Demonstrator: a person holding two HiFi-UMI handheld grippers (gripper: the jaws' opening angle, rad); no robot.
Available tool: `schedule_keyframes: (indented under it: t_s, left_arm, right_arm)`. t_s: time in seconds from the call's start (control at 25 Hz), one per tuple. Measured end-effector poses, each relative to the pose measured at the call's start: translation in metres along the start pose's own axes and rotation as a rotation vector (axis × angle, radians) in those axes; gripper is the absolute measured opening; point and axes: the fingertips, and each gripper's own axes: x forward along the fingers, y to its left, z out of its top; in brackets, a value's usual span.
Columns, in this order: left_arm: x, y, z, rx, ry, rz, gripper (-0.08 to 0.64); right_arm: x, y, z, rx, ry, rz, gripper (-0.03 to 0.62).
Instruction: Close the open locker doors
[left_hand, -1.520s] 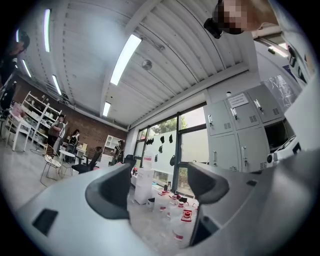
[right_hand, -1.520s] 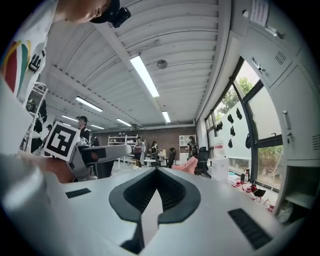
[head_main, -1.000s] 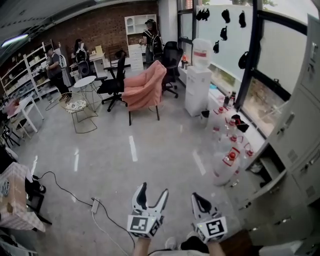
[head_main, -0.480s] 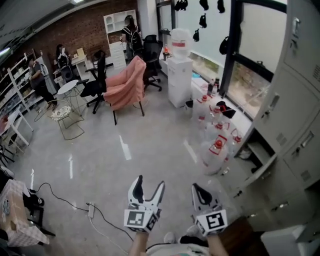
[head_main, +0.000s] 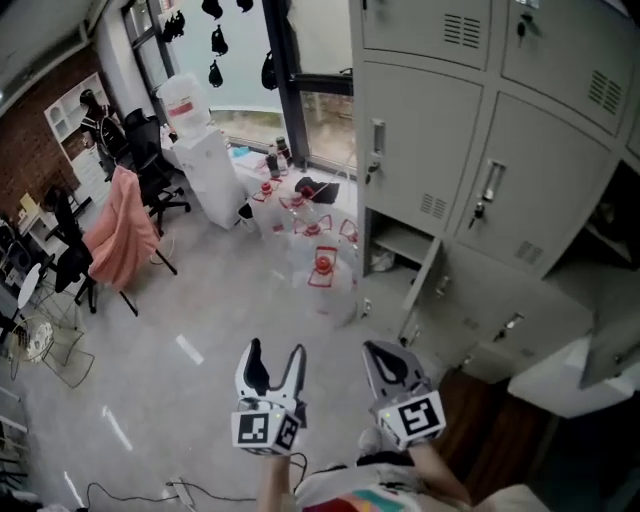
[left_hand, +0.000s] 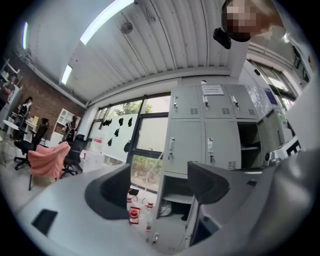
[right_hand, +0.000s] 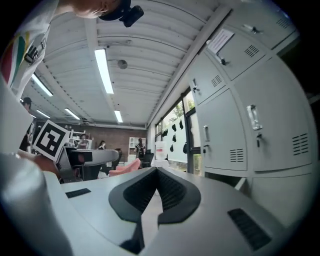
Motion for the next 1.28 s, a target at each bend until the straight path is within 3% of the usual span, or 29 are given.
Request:
schedule_keyframes:
  t_s: [0.24,0.52,0.68,1.04,1.28]
  left_arm:
    - [0.054,-0.081,-0.019,0.008,0.042,-0.205,0.333]
    - [0.085,-0.145,-0.041,0.045,0.089,-0.391,0.333]
    - [0.108,-0.169,-0.052,0.019,0.116,-0.478,0.333]
    - [0.157,-0.212,-0.068,0.105,0.157,-0.699,0.333]
    - [0.181,-0.219,-0.084,0.128,0.210,-0.767,0.333]
  right_arm:
    - [-0.043,-0.076,-0.006,0.009,-0.011,-0.207,0.006]
    - [-0.089,-0.124,-0.013,0.028,-0.014,-0.421,0.006]
    - [-0.104,-0.140,-0.015,0.023,-0.007,-0.520,0.005]
    - [-0.124,-0.165,-0.010,0.041,0.012,-0.777,0.005]
    - [-0.120,-0.170,-0.009,0.045,0.013,-0.881,0.005]
